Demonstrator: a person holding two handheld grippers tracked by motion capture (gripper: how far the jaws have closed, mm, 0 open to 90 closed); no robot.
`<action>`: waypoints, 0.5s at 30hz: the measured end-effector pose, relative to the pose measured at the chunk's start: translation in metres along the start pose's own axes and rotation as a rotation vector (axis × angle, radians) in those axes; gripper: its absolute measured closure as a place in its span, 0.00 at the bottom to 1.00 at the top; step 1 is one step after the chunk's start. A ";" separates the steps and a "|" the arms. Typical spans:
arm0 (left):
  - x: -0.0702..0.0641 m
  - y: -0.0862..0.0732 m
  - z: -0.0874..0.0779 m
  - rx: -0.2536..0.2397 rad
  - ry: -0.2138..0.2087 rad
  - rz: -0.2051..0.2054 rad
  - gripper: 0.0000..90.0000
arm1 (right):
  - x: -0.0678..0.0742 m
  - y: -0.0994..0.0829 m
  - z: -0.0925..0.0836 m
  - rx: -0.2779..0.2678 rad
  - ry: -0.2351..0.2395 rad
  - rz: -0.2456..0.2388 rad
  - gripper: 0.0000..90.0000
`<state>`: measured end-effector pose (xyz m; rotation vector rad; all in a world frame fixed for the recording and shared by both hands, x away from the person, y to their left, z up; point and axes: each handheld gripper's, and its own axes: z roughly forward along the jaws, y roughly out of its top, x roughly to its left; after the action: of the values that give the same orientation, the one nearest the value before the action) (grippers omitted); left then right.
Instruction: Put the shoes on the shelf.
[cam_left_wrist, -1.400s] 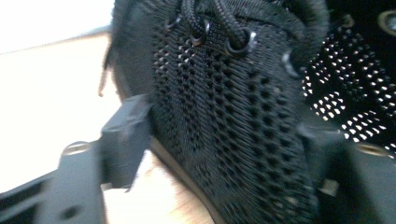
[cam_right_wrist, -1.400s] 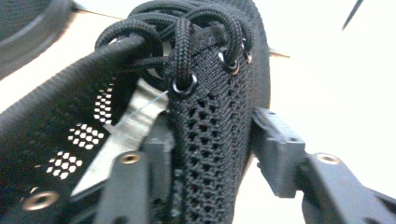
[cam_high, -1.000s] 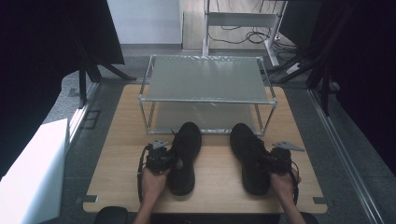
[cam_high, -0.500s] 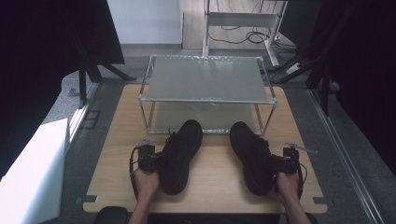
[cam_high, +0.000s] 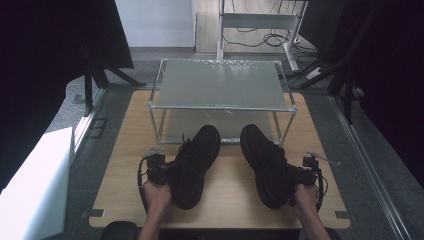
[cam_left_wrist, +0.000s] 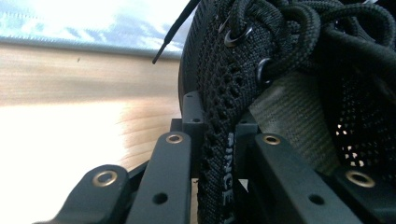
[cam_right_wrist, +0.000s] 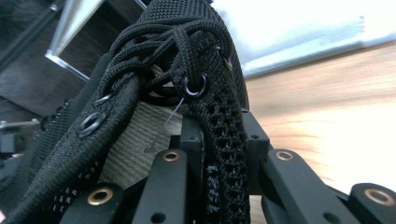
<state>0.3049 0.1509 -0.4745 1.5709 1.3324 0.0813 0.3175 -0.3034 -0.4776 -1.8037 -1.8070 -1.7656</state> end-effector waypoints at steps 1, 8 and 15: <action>-0.002 0.001 -0.001 -0.009 -0.004 0.000 0.90 | 0.002 0.000 0.000 -0.001 0.009 0.002 0.85; -0.014 0.008 -0.012 -0.042 -0.028 0.015 0.90 | 0.022 0.003 0.000 -0.018 0.065 0.003 0.85; -0.022 0.013 -0.019 -0.076 -0.047 0.003 0.90 | 0.039 0.007 -0.001 -0.035 0.126 0.026 0.85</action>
<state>0.2942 0.1482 -0.4446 1.5019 1.2759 0.0955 0.3093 -0.2807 -0.4464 -1.6777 -1.7096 -1.8665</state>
